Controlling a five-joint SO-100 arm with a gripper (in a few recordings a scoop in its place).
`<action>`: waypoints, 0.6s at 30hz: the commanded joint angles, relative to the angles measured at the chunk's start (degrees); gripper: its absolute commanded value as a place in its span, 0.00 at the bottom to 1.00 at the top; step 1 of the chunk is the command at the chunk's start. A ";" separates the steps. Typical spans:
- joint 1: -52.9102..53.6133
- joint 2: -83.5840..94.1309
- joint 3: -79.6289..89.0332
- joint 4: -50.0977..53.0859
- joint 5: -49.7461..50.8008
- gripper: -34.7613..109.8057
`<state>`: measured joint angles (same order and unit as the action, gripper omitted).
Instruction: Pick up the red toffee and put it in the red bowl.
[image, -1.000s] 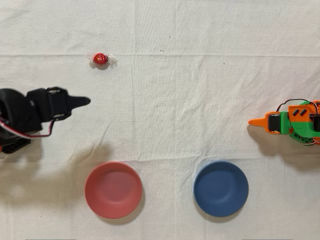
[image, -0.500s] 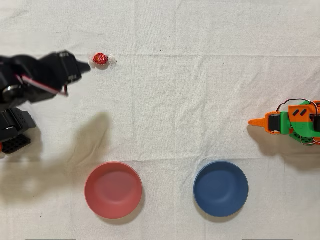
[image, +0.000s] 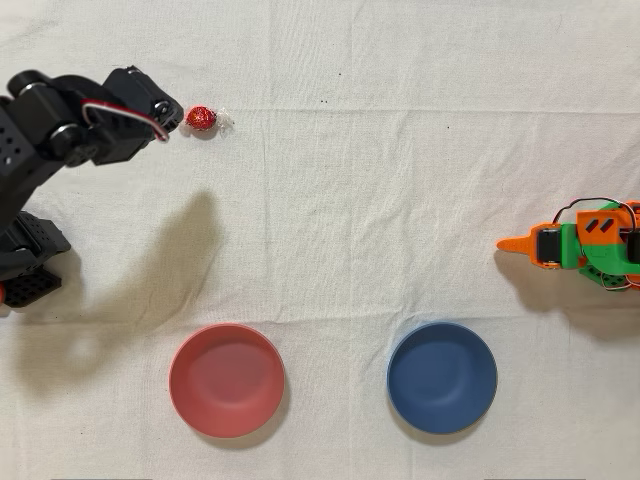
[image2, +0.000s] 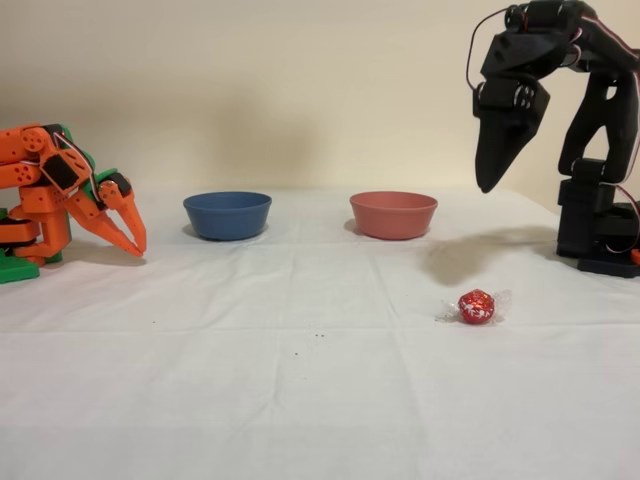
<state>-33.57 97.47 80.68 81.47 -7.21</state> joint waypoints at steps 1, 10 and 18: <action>-1.49 -0.70 -2.46 -0.44 0.09 0.25; -2.55 -4.92 -0.44 -4.22 1.23 0.26; -3.08 -6.50 1.93 -6.24 1.58 0.30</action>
<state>-35.86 88.86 82.18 75.67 -5.19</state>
